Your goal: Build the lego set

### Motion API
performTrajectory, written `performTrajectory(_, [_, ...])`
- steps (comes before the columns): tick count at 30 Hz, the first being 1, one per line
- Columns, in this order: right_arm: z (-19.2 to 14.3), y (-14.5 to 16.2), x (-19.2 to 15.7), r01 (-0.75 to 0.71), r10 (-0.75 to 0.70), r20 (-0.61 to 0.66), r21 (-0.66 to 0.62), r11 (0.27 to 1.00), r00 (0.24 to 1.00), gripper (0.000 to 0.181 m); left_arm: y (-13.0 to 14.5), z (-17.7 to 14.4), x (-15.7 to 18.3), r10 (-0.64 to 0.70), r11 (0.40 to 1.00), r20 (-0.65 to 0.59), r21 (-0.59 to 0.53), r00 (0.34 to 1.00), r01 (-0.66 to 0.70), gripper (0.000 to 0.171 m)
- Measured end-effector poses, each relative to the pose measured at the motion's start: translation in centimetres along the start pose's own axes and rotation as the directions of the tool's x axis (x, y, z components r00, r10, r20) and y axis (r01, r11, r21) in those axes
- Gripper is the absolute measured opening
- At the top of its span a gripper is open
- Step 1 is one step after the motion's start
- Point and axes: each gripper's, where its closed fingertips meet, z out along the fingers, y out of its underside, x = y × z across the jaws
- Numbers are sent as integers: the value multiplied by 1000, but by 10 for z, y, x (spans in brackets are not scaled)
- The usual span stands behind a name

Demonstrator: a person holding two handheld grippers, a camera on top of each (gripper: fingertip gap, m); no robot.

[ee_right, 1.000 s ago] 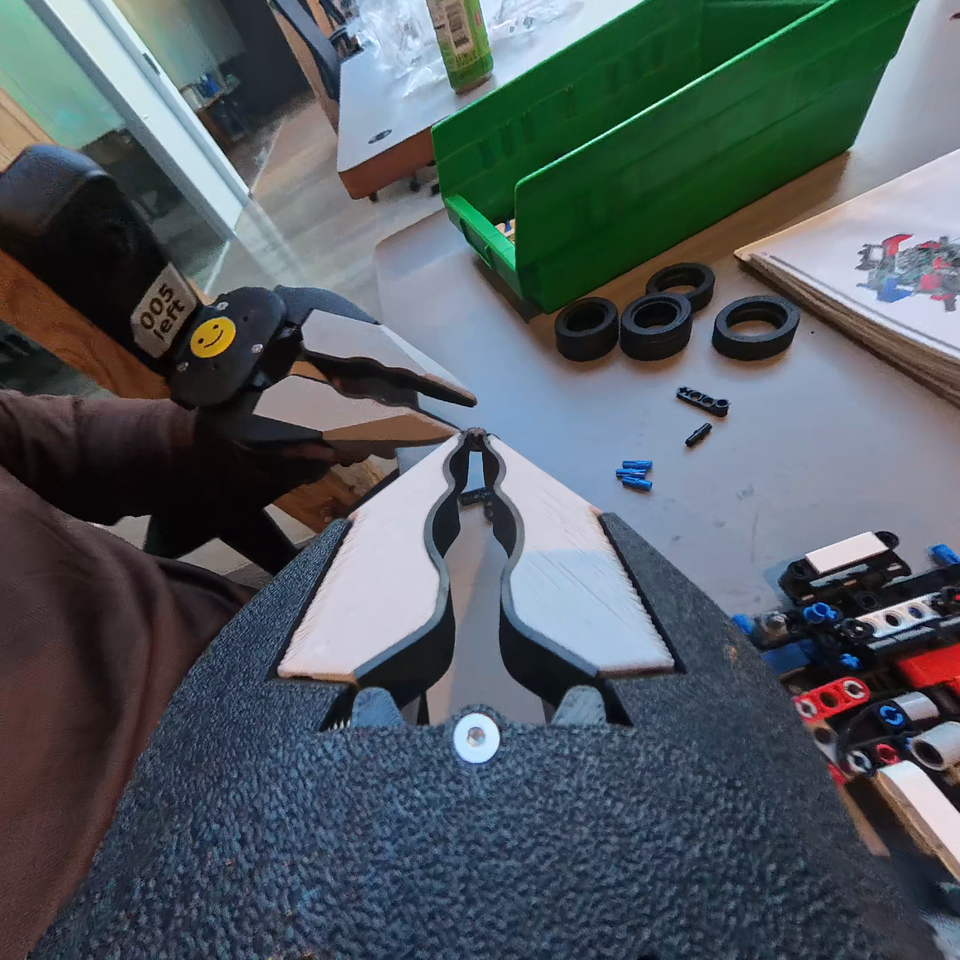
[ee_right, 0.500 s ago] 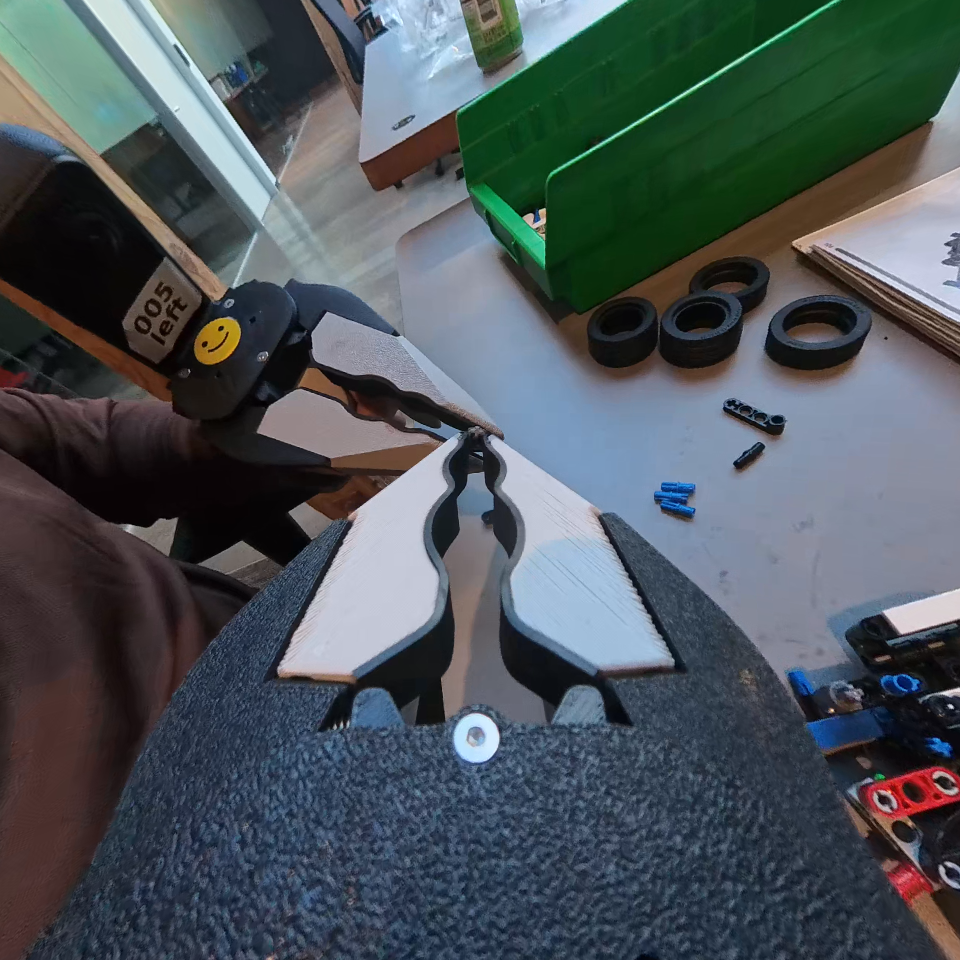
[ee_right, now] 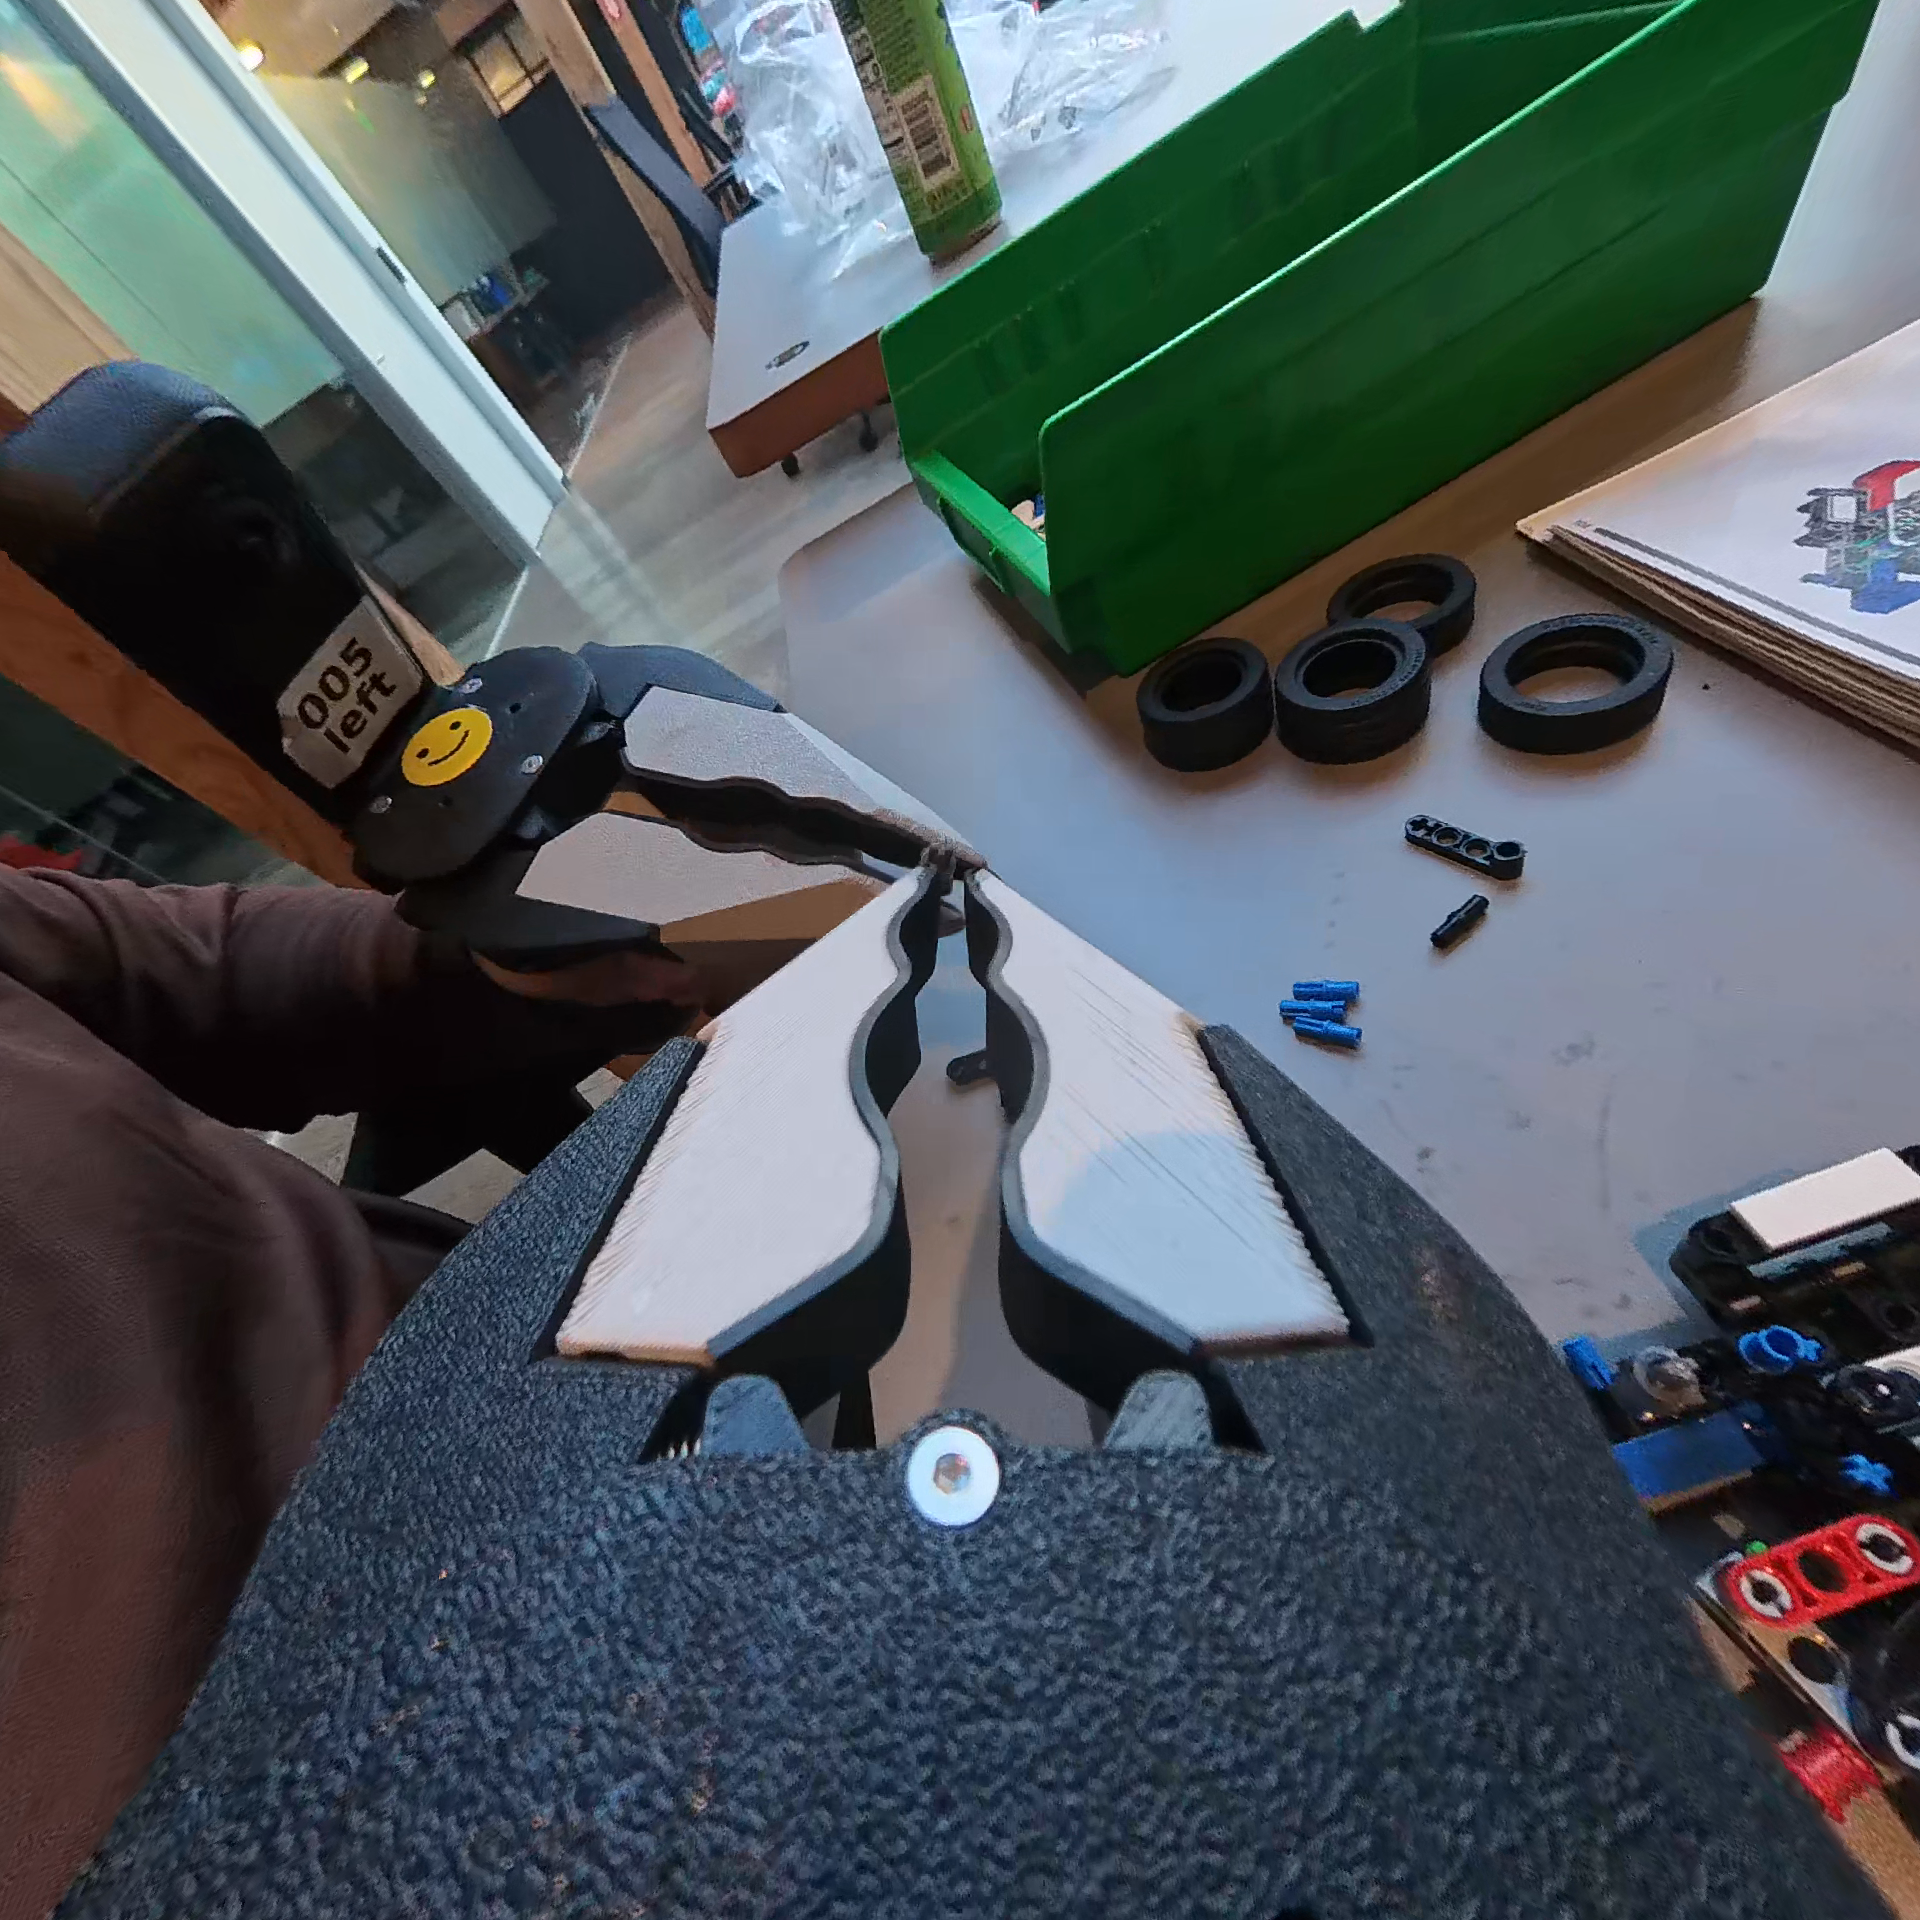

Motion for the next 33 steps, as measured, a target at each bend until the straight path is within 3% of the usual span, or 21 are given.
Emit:
performTrajectory(15, [9,5,-5,54,-53,25,-32,998,998,3,1,-1,3,157,988,86,-10,984,-157,6])
performTrajectory(17, [9,11,-2,92,-92,4,-61,994,996,3,9,-4,3,160,986,57,-56,985,-157,3])
performTrajectory(22, [8,35,14,185,-195,-38,-188,965,980,3,62,-16,-2,112,944,-74,-305,991,-129,25])
performTrajectory(33, [21,66,11,211,-216,22,-316,925,976,3,79,-5,7,106,914,-124,-380,987,-146,17])
